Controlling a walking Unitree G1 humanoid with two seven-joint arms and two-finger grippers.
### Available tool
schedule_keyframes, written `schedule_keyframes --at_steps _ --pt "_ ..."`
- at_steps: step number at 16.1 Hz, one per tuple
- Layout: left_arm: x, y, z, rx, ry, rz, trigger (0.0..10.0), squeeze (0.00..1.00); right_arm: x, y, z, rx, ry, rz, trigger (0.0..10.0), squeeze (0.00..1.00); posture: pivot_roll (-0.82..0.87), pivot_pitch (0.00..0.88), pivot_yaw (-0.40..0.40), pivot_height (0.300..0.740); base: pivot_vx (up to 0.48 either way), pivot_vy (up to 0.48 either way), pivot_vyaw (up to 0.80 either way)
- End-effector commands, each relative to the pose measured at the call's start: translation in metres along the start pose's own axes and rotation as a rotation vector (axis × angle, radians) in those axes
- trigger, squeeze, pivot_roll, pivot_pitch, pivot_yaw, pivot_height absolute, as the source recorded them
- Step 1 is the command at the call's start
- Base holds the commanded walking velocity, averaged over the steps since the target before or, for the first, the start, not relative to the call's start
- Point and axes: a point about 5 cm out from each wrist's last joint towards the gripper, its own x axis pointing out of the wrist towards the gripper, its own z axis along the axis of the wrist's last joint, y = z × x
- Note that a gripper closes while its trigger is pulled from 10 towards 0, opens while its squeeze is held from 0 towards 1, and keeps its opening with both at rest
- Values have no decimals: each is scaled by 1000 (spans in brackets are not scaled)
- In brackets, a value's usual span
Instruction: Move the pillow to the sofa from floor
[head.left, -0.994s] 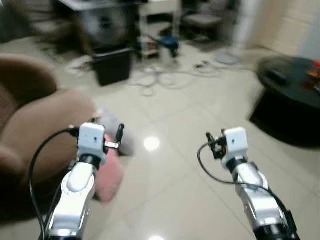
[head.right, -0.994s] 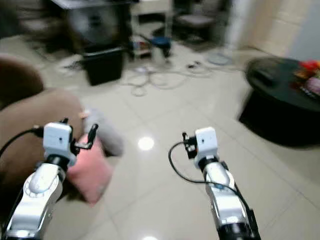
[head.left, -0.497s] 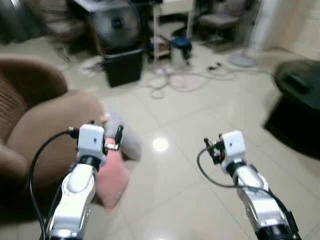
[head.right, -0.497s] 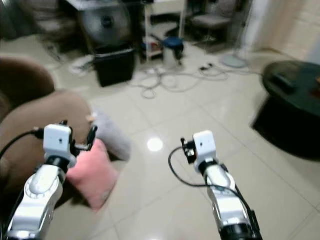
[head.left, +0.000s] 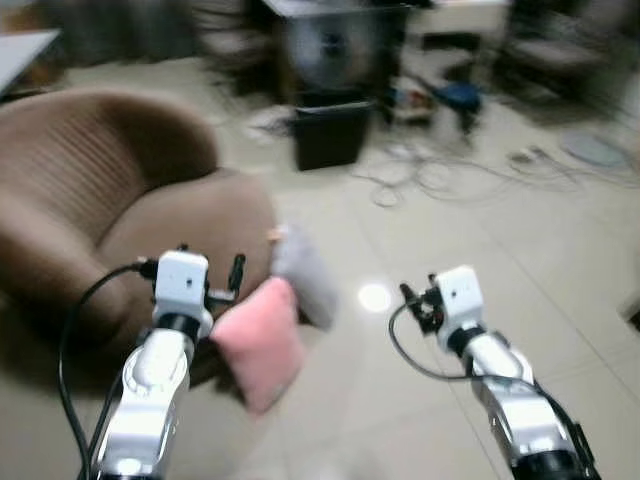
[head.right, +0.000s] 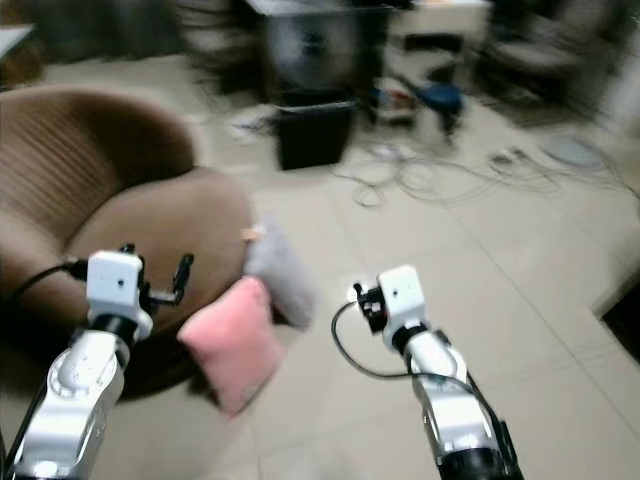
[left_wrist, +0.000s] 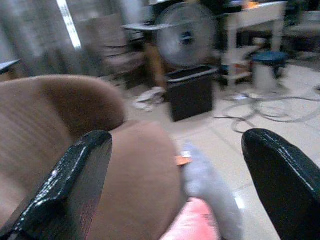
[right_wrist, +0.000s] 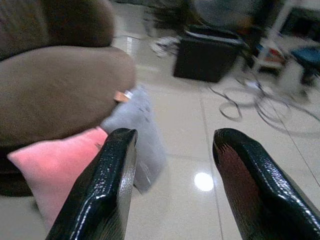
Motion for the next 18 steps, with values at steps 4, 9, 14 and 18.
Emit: schedule_keyframes --at_steps 4,9,14,18 --pt "0 7 0 19 8 10 10000 0 4 10 4 12 -17 42 10000 0 97 0 7 740 324 0 800" --pt "-3 7 -6 14 32 -1 10000 0 4 8 -1 61 -2 2 10000 0 97 0 7 740 324 0 302" --pt "-4 6 -9 9 44 -7 10000 0 2 6 -4 72 11 -8 10000 0 91 0 4 740 323 0 -153" --pt "-4 4 -11 6 48 -10 10000 0 1 4 -6 67 23 -7 10000 0 95 0 -5 740 322 0 -717"
